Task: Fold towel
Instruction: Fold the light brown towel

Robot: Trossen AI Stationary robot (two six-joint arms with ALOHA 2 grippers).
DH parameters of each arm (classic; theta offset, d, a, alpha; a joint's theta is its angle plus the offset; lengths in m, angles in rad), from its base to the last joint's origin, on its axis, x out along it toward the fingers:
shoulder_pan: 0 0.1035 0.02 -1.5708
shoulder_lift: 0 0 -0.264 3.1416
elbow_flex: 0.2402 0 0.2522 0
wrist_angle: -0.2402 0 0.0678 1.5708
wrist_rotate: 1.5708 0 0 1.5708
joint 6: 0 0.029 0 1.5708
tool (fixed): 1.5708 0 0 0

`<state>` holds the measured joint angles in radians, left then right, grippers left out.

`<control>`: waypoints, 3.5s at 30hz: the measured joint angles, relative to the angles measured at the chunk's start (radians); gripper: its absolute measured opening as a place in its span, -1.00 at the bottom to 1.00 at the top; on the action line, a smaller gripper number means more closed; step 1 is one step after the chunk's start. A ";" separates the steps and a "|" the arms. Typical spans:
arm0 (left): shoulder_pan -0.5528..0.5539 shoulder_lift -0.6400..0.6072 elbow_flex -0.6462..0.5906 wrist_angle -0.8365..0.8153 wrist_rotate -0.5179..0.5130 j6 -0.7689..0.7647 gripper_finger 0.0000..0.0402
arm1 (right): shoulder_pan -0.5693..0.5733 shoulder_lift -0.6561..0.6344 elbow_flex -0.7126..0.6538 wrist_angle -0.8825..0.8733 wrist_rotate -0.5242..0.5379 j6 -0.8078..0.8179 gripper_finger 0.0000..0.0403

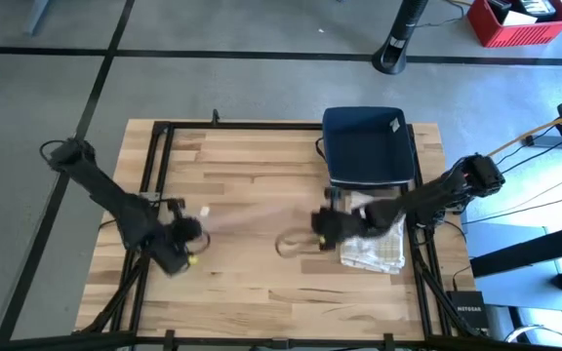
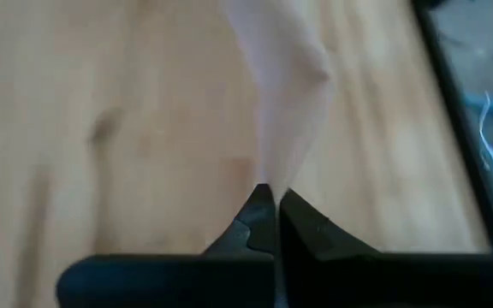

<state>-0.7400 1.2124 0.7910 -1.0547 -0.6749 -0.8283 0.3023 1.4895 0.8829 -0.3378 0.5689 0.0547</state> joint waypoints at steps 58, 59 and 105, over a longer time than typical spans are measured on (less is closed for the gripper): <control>-0.261 0.197 0.050 0.394 0.433 -0.620 -0.21 | 0.113 0.269 0.015 0.392 -0.394 0.032 0.18; -0.274 0.216 0.050 0.394 0.438 -0.650 -0.21 | 0.113 0.295 0.015 0.398 -0.389 0.015 0.18; -0.364 0.486 0.106 0.026 0.252 -1.086 -0.21 | 0.064 0.385 0.014 0.532 -0.112 0.123 0.17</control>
<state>-1.1036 1.6983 0.8968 -1.0291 -0.4232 -1.9142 0.3659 1.8748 0.8970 0.1942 0.4564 0.1772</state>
